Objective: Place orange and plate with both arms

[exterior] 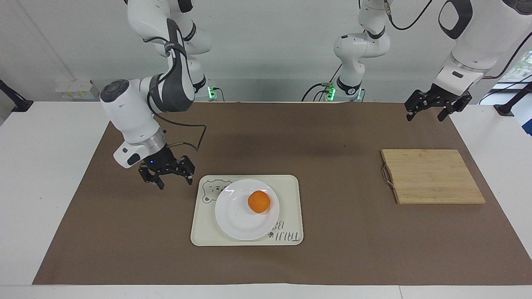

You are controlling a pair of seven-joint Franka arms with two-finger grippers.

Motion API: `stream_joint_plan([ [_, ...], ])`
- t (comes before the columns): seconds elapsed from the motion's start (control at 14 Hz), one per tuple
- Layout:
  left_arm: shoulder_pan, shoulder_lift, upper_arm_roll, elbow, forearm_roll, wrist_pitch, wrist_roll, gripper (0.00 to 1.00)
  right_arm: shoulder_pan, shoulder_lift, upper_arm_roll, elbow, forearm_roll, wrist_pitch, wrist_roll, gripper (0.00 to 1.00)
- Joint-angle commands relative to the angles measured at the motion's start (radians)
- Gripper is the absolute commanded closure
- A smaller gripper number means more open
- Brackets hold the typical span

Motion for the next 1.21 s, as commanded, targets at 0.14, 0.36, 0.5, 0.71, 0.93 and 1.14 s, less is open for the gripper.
stream_joint_plan([
  [0.14, 0.005, -0.004, -0.004, 0.001, 0.013, -0.010, -0.009, 0.00, -0.009, -0.091, 0.006, 0.076, -0.089, -0.204, 0.028, 0.00],
  [0.36, 0.005, -0.004, -0.004, 0.001, 0.013, -0.010, -0.009, 0.00, -0.010, -0.100, 0.006, 0.135, -0.100, -0.293, 0.027, 0.00],
  [0.5, 0.005, -0.004, -0.004, 0.001, 0.013, -0.010, -0.009, 0.00, -0.015, -0.146, 0.009, 0.114, -0.106, -0.332, 0.028, 0.00],
  [0.71, 0.005, -0.004, -0.004, 0.001, 0.013, -0.010, -0.009, 0.00, -0.014, -0.194, 0.013, 0.048, -0.117, -0.330, 0.031, 0.00],
  [0.93, 0.005, -0.004, -0.004, 0.001, 0.013, -0.010, -0.009, 0.00, -0.017, -0.202, 0.011, 0.040, -0.113, -0.341, 0.021, 0.00],
  [1.14, 0.005, -0.004, -0.004, 0.001, 0.013, -0.010, -0.009, 0.00, -0.015, -0.199, 0.013, 0.043, -0.102, -0.341, 0.019, 0.00],
])
